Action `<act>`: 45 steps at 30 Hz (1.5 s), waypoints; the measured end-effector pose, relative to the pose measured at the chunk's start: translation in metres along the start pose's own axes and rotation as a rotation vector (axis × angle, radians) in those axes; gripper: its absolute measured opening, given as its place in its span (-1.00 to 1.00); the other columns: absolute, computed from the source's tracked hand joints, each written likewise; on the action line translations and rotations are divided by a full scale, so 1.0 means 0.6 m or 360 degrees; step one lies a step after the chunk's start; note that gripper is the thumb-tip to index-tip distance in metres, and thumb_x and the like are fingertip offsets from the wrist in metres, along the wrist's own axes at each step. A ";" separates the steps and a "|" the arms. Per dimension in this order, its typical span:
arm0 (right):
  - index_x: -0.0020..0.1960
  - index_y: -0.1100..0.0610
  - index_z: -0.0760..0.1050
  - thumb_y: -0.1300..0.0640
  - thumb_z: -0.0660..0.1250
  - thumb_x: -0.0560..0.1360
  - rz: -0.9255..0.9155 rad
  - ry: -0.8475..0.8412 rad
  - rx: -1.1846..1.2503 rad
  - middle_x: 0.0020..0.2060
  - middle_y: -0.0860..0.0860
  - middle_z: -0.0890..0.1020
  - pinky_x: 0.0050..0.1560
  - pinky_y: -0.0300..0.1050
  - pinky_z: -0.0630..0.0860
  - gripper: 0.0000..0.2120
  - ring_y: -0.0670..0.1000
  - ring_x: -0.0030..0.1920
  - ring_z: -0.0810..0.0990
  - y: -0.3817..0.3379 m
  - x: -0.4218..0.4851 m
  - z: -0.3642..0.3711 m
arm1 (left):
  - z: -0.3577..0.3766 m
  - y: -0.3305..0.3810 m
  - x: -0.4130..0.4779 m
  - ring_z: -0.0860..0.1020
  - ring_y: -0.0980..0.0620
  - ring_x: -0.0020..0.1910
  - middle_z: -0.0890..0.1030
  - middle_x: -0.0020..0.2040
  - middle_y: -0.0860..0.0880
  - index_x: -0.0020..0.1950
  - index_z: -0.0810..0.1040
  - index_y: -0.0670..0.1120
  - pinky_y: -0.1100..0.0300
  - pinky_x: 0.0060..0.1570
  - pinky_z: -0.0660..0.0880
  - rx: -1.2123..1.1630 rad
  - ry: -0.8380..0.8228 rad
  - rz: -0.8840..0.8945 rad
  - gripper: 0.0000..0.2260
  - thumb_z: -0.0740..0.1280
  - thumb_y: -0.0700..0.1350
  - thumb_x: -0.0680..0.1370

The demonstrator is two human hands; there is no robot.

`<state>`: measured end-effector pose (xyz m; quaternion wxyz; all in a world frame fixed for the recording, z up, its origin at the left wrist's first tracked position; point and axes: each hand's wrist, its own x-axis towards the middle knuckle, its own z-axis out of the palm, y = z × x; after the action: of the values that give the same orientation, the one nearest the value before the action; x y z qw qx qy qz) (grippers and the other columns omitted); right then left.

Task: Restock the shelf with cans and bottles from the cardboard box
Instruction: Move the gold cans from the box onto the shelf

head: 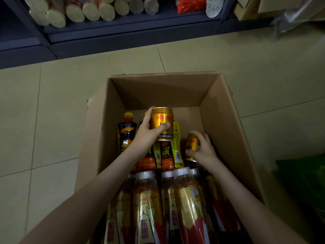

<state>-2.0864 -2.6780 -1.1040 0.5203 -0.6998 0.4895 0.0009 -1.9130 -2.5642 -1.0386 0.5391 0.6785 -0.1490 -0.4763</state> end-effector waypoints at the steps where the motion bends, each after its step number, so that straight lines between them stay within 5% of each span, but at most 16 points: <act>1: 0.29 -0.22 0.38 0.32 0.46 0.37 -0.0031 0.0026 0.0151 0.42 0.05 0.24 0.22 0.11 0.50 -0.34 0.17 0.28 0.42 -0.013 -0.005 -0.007 | -0.001 0.003 -0.001 0.55 -0.03 0.13 0.44 0.28 -0.02 0.49 0.13 0.23 0.02 0.03 0.58 -0.0008 0.0001 -0.0017 -0.31 0.43 -0.03 0.49; 6: 0.26 -0.18 0.40 0.46 0.34 0.40 -0.0095 -0.0137 0.1056 0.14 0.07 0.48 -0.17 -0.06 0.60 -0.35 0.05 -0.04 0.63 -0.133 -0.092 -0.069 | -0.001 0.062 -0.059 0.55 -0.07 0.18 0.44 0.31 -0.04 0.48 0.17 0.25 -0.10 0.13 0.55 -0.0239 0.0071 -0.0147 -0.34 0.42 -0.02 0.48; 9: 0.30 -0.06 0.37 0.45 0.30 0.33 -0.0177 -0.0242 0.1349 0.08 0.01 0.55 -0.19 -0.07 0.60 -0.35 -0.04 -0.11 0.66 -0.208 -0.174 -0.110 | 0.001 0.136 -0.135 0.60 -0.06 0.13 0.51 0.28 -0.05 0.42 0.24 0.24 -0.08 0.07 0.57 -0.0376 0.0059 -0.0198 -0.42 0.41 -0.04 0.49; 12: 0.29 -0.09 0.37 0.37 0.28 0.28 -0.0183 -0.0371 0.1422 0.06 -0.03 0.60 -0.17 -0.04 0.60 -0.34 0.01 -0.05 0.66 -0.285 -0.264 -0.154 | 0.007 0.226 -0.225 0.64 0.01 0.04 0.58 0.19 -0.02 0.44 0.27 0.19 0.01 -0.07 0.60 -0.0380 -0.0020 -0.0191 -0.46 0.37 -0.09 0.53; 21: 0.32 -0.22 0.33 0.24 0.38 0.33 -0.0254 -0.0444 0.1218 0.23 0.07 0.47 -0.11 -0.04 0.58 -0.34 0.08 0.04 0.63 -0.598 -0.590 -0.374 | 0.040 0.609 -0.530 0.62 -0.02 0.11 0.57 0.22 -0.03 0.39 0.32 0.20 0.06 -0.04 0.57 -0.0238 -0.0329 -0.0119 -0.46 0.42 -0.04 0.47; 29: 0.30 -0.23 0.28 0.29 0.40 0.41 -0.0703 0.0026 0.0996 0.16 -0.06 0.46 -0.10 -0.19 0.55 -0.36 -0.14 -0.02 0.60 -0.846 -0.909 -0.565 | 0.098 0.955 -0.774 0.62 0.02 0.10 0.57 0.21 0.01 0.47 0.20 0.16 0.17 -0.05 0.56 -0.0045 -0.0652 0.0291 -0.30 0.47 -0.06 0.42; 33: 0.29 -0.30 0.26 0.27 0.41 0.45 -0.0875 0.0408 0.0846 0.09 -0.25 0.48 -0.08 -0.14 0.57 -0.36 -0.14 0.02 0.58 -0.906 -1.076 -0.621 | 0.139 1.071 -0.892 0.63 0.09 0.05 0.56 0.16 0.07 0.34 0.23 0.29 0.20 -0.03 0.58 0.0073 -0.0937 0.0563 -0.44 0.40 -0.07 0.46; 39: 0.32 -0.28 0.23 0.25 0.42 0.46 -0.1015 0.0949 0.0707 0.18 -0.10 0.42 -0.02 -0.01 0.60 -0.36 -0.01 0.06 0.59 -0.929 -1.321 -0.683 | 0.230 1.170 -1.072 0.62 0.16 0.00 0.50 0.18 0.04 0.24 0.17 0.36 0.20 -0.03 0.59 0.0282 -0.1378 0.0926 -0.46 0.39 -0.02 0.44; 45: 0.29 -0.28 0.23 0.13 0.40 0.42 -0.1077 0.1408 0.0602 0.00 -0.34 0.50 -0.09 -0.19 0.56 -0.41 -0.12 0.00 0.61 -0.896 -1.580 -0.709 | 0.333 1.183 -1.281 0.60 0.12 0.08 0.46 0.26 0.02 0.45 0.08 0.22 0.23 -0.08 0.57 0.0302 -0.1770 0.1174 -0.20 0.50 -0.01 0.37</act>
<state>-2.4274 -2.3508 -0.0340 0.3538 -0.6460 0.4011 -0.5446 -2.2388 -2.3975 -0.0382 0.4475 0.2813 -0.6676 -0.5244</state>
